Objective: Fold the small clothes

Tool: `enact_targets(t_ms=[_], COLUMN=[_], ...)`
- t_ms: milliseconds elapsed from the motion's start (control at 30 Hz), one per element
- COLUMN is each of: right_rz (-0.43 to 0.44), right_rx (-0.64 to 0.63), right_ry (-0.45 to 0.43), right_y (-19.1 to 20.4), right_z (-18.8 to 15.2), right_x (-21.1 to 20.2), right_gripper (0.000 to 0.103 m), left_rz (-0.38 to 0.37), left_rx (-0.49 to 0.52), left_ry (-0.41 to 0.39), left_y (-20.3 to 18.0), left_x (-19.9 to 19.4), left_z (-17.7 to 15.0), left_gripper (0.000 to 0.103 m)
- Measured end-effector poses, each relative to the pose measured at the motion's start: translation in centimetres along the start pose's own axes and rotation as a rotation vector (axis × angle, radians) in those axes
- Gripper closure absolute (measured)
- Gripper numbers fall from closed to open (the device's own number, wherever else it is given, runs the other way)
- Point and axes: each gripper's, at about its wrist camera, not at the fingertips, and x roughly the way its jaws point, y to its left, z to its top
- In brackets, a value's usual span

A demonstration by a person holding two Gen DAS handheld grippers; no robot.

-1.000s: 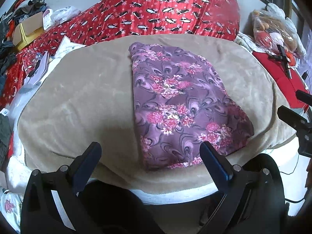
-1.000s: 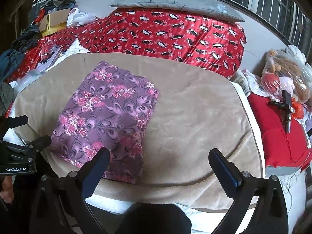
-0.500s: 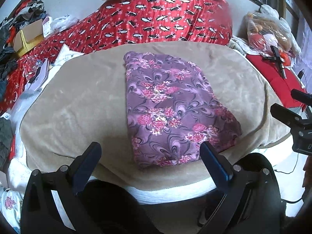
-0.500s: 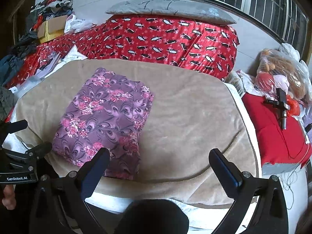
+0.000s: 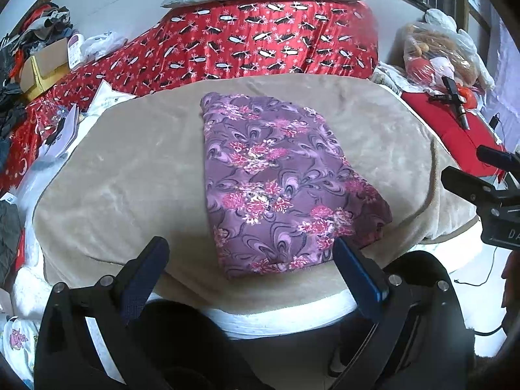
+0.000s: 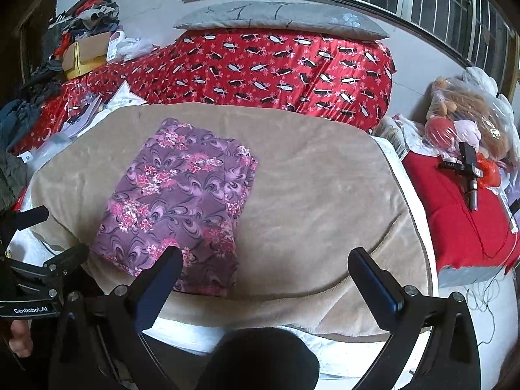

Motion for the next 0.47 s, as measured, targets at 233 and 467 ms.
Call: enact_targets(t_ms=[233, 467], right_rz=[0.001, 0.000], right_rx=[0.004, 0.000], right_ry=[-0.001, -0.003], right_y=[0.06, -0.05], right_z=[0.11, 0.25], right_x=[-0.13, -0.16], right_gripper=[0.001, 0.001], left_rz=[-0.025, 0.007], left_rx=[-0.017, -0.003], left_ry=[-0.005, -0.007], left_y=[0.08, -0.39], left_x=[-0.30, -0.32], left_z=[0.08, 0.13], left_gripper=[0.001, 0.001])
